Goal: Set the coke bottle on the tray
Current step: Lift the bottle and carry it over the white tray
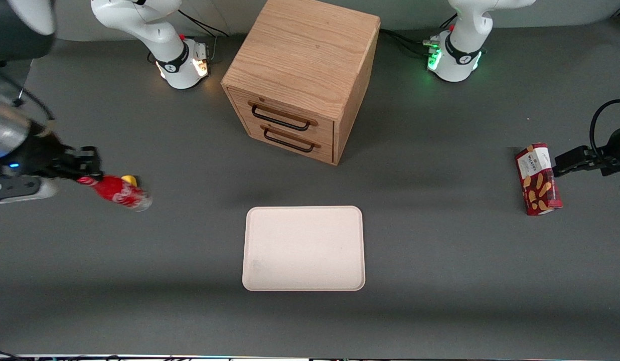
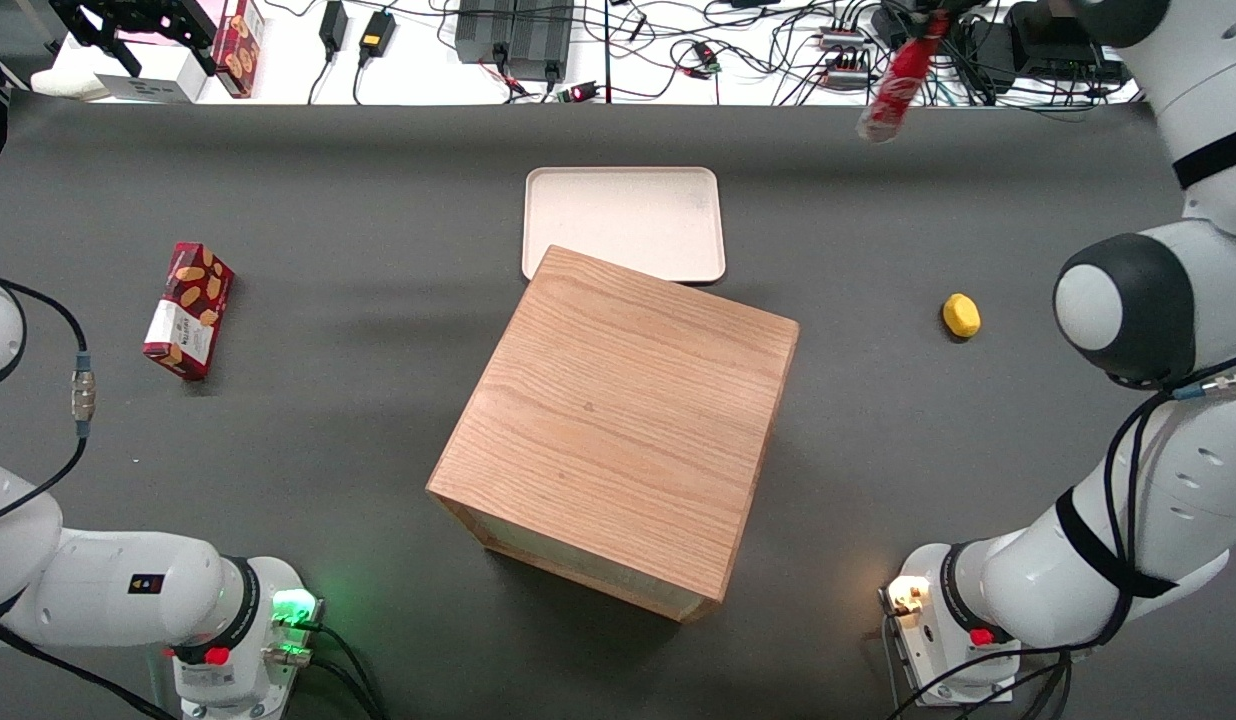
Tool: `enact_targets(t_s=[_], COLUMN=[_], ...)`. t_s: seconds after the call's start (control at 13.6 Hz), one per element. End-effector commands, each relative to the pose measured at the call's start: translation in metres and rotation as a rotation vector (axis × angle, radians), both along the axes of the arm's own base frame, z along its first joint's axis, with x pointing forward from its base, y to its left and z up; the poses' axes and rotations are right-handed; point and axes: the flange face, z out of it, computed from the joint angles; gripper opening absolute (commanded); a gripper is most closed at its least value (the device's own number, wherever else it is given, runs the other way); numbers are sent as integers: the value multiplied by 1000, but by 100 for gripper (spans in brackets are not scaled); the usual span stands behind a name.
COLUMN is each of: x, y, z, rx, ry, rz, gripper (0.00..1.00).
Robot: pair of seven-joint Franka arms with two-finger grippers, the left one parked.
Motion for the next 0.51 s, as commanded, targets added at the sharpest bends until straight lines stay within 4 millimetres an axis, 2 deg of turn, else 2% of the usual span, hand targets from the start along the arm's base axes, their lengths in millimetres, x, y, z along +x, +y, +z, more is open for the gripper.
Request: enact_targets(t_s=[0.0,0.07,0.22,0.44], x=[-9,-12,-15,-3], y=[67,93,131,154], z=[1,-3,-13,-43], rx=[37,53,85,86], ry=[-27,-32,-45,-45], rz=[-114,-150,-192,-202], gripper=[0,0,0,0])
